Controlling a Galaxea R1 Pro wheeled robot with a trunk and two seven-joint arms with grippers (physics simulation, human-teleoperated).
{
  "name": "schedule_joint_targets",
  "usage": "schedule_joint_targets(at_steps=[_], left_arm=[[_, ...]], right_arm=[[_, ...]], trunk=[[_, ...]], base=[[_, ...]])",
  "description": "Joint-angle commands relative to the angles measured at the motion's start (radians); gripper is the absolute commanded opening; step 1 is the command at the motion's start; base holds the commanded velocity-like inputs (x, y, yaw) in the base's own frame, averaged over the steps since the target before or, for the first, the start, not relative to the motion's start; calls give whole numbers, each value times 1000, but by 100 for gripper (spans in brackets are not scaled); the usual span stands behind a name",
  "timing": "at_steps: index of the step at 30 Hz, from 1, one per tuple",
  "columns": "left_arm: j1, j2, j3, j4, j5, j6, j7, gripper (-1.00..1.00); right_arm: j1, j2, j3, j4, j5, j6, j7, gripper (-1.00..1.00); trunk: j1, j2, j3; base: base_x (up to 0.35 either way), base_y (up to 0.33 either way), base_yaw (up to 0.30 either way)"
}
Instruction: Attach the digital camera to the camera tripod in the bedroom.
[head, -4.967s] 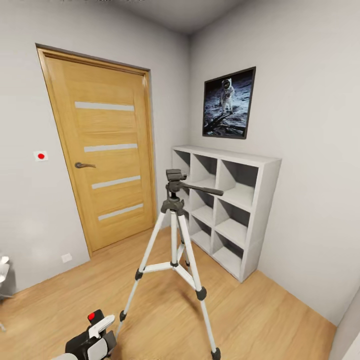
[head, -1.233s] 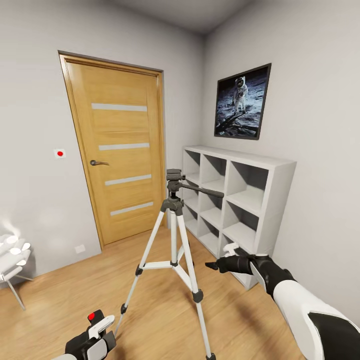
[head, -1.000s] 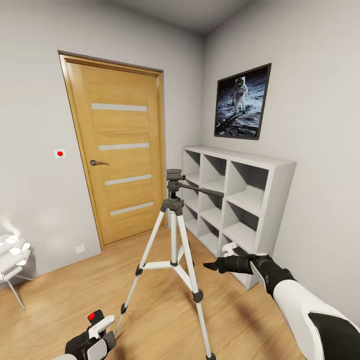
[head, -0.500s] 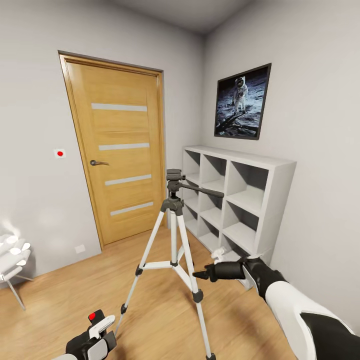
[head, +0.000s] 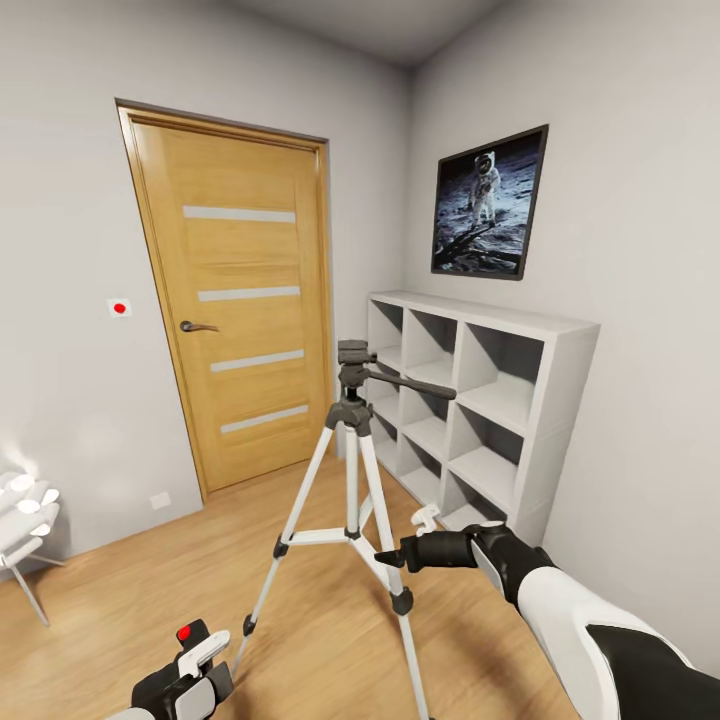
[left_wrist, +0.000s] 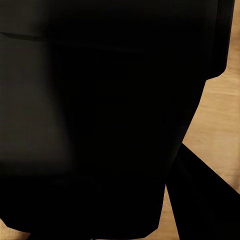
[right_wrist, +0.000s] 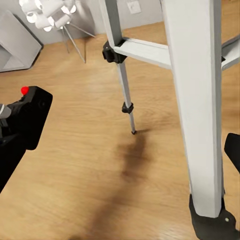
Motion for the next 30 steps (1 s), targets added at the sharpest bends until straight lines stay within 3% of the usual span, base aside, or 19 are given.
schedule_joint_targets(at_steps=[1,21,30], left_arm=[[-1,0,-10,0,8,-2,2,-100],[-1,-1,-9,-1,8,0,3,-100],[-1,5,-9,0,9,0,2,-100]], right_arm=[[0,0,-9,-2,5,9,3,100],[0,3,-10,-2,-7,-36,-60,100],[0,2,-12,-2,-6,-37,-69,100]], trunk=[[0,-1,-1],[0,-1,-1],[0,-1,-1]], base=[[4,3,0],[1,0,0],[168,0,0]])
